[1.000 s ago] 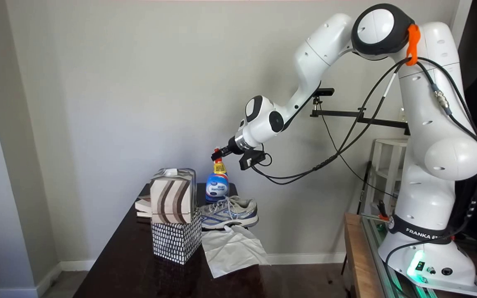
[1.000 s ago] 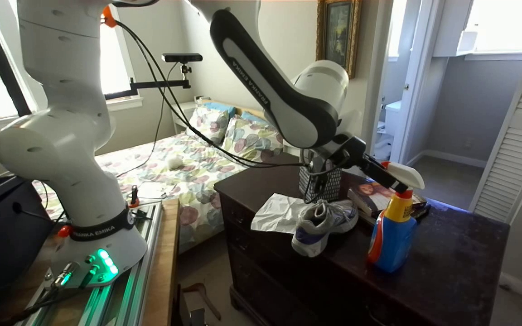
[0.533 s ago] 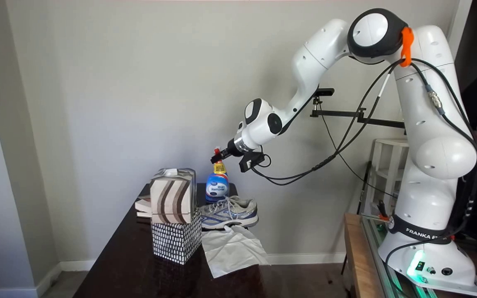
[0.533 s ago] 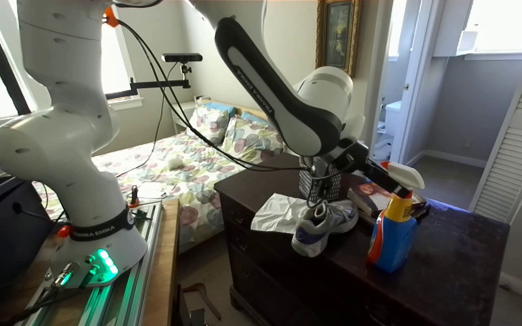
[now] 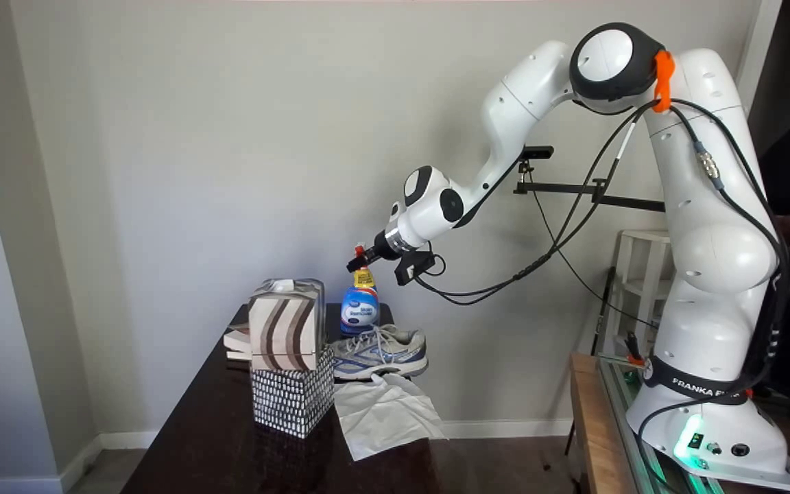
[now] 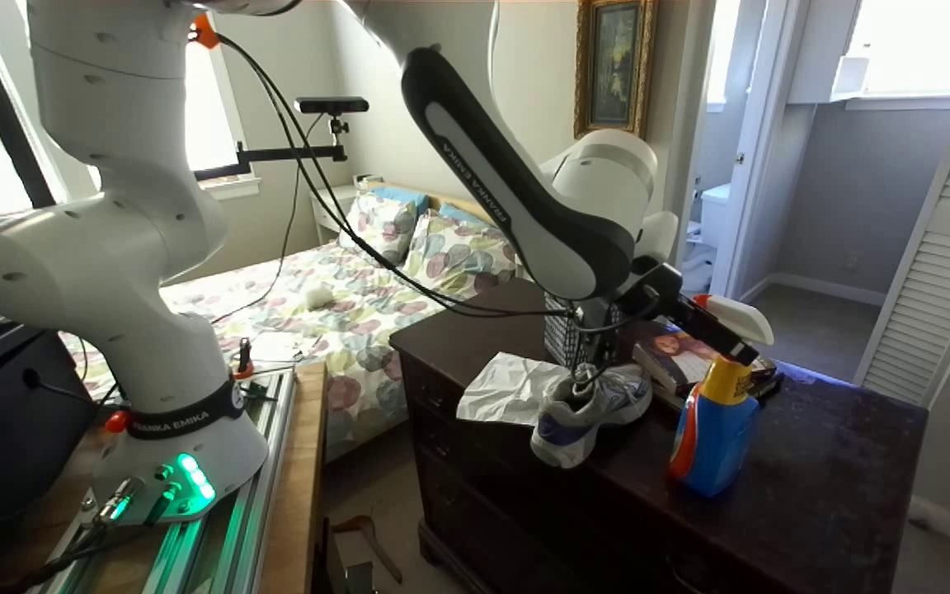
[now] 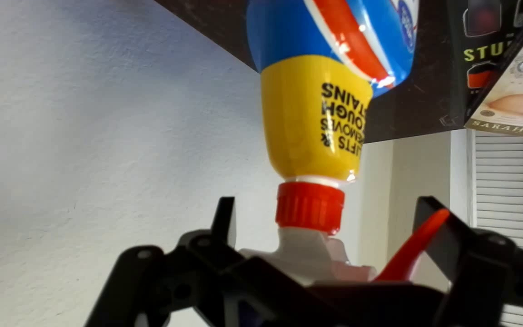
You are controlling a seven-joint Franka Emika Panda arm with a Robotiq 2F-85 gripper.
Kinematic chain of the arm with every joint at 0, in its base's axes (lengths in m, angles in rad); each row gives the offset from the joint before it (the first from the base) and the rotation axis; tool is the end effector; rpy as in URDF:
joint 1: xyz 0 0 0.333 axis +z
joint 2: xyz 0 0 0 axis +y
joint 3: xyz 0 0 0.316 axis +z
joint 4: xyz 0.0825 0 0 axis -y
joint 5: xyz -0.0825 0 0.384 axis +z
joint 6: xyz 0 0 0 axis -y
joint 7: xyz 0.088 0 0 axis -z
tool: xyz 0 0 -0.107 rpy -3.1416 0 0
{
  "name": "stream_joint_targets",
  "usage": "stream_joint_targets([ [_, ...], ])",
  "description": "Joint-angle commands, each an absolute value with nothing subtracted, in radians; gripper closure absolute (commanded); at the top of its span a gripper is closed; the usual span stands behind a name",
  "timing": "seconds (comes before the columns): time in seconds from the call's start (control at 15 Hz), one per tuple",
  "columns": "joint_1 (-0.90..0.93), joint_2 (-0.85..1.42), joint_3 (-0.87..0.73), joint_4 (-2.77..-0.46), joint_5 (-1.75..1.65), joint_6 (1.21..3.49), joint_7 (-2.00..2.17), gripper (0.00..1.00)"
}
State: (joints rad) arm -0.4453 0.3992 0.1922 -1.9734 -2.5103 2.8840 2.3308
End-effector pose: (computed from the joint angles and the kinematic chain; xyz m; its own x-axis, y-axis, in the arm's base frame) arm 0.5696 -0.1150 0.2572 0.5813 -0.0227 0.8134 -0.2758 -0.9459 0.1707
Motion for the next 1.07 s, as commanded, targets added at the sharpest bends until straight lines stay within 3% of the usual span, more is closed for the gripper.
stream_joint_targets([
  [0.0, -0.518, 0.426, 0.259, -1.961, -2.510, 2.876, 2.292, 0.10],
  [0.13, -0.537, 0.423, 0.272, -1.972, -2.510, 2.876, 2.297, 0.21],
  [0.27, -0.549, 0.424, 0.276, -1.978, -2.510, 2.868, 2.304, 0.24],
  [0.47, -0.560, 0.425, 0.271, -1.987, -2.510, 2.859, 2.314, 0.02],
  [1.0, -0.591, 0.417, 0.296, -1.985, -2.510, 2.879, 2.304, 0.00],
])
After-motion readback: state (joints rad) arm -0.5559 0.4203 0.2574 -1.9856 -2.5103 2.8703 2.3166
